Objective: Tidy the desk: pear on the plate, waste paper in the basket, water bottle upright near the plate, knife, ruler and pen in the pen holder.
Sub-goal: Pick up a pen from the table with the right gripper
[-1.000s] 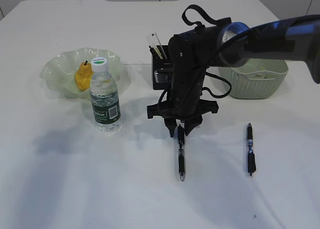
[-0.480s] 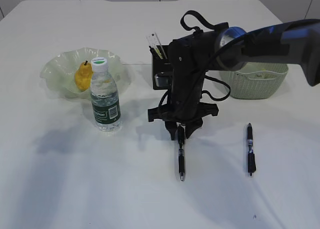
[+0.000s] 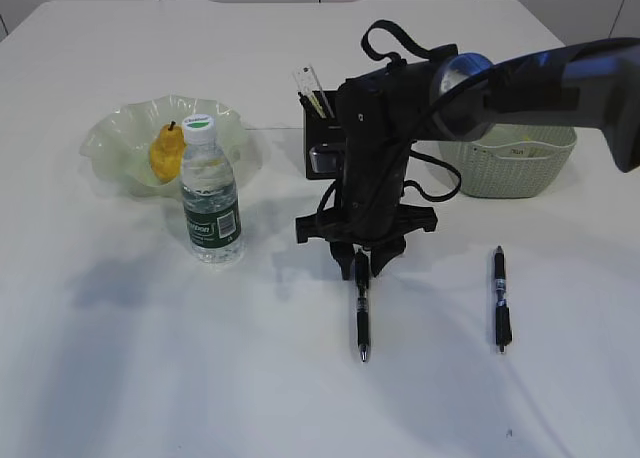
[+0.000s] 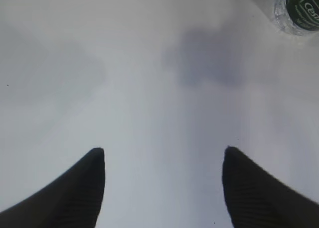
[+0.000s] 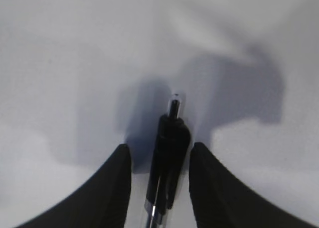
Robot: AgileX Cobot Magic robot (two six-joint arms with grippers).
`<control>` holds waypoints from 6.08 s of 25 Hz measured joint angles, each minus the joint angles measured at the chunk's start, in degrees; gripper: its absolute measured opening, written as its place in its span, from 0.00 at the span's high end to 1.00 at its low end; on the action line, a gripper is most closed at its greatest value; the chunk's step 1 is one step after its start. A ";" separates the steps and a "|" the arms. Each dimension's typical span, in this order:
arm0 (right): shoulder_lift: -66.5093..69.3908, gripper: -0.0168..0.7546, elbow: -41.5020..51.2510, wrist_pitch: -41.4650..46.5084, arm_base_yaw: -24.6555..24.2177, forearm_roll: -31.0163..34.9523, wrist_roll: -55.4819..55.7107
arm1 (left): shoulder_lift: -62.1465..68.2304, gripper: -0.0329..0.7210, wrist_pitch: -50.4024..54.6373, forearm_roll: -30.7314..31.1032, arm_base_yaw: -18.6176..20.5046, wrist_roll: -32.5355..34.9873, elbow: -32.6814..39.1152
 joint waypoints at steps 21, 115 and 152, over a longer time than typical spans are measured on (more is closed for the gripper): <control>0.00 0.72 0.00 0.82 0.00 0.00 0.22 | 0.00 0.27 -0.08 0.00 0.00 0.00 0.00; 10.32 0.58 -28.53 9.68 -0.58 3.69 18.89 | 0.00 0.27 1.54 -0.10 0.00 0.00 0.00; 18.03 0.59 -36.14 12.39 -0.68 1.25 21.45 | 0.00 0.27 1.49 0.00 0.00 0.00 0.00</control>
